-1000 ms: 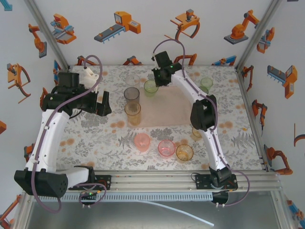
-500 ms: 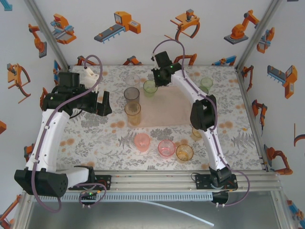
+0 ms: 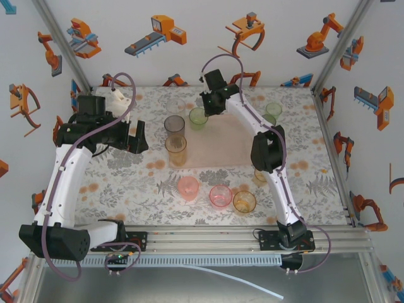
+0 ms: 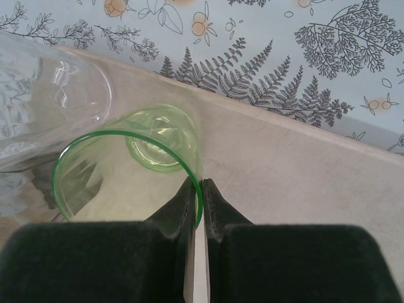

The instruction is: Place the glasses into the tray

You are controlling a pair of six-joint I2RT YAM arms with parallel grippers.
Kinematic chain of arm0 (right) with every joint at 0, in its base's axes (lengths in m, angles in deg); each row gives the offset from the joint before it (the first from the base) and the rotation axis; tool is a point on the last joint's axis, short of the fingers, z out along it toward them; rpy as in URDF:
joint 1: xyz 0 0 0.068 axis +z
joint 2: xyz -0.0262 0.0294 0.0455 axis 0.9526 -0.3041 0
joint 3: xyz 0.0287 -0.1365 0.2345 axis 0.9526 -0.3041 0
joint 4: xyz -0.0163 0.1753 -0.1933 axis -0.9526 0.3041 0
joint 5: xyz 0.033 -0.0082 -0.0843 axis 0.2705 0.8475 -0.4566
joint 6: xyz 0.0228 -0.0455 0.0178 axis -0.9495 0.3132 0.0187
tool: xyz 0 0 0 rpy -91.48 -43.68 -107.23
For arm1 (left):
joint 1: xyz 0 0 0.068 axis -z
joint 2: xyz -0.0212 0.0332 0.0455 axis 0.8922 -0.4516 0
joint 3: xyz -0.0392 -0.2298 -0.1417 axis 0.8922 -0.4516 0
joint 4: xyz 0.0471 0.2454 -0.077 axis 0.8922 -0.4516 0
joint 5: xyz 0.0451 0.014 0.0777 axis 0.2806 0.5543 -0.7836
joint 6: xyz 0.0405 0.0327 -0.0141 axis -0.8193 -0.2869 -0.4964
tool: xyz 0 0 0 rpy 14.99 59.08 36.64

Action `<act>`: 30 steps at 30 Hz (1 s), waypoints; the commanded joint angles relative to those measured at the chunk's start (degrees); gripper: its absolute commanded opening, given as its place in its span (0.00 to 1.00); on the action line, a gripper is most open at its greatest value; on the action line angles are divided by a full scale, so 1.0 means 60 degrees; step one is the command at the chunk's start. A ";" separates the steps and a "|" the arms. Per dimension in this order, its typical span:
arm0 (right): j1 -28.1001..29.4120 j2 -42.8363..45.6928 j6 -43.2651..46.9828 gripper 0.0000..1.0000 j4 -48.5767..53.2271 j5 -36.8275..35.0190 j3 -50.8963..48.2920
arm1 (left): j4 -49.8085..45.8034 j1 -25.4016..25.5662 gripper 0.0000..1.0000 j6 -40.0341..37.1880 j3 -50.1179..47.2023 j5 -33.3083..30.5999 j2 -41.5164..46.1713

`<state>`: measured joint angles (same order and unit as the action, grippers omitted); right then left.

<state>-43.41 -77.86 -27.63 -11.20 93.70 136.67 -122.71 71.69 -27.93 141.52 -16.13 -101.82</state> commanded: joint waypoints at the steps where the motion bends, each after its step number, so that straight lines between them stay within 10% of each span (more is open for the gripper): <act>1: -0.0066 -0.0210 -0.0153 0.12 -0.0071 0.0251 0.0469 | 0.0032 -0.0047 0.97 0.0087 0.0105 0.0227 -0.0011; 30: -0.0068 -0.0054 -0.0287 0.38 0.0008 0.0354 0.0941 | 0.0047 -0.0047 0.97 0.0062 0.0118 0.0264 0.0007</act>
<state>-43.41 -78.62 -28.70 -11.20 95.45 140.13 -122.71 71.69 -27.93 141.52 -16.09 -101.84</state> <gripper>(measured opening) 0.378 0.973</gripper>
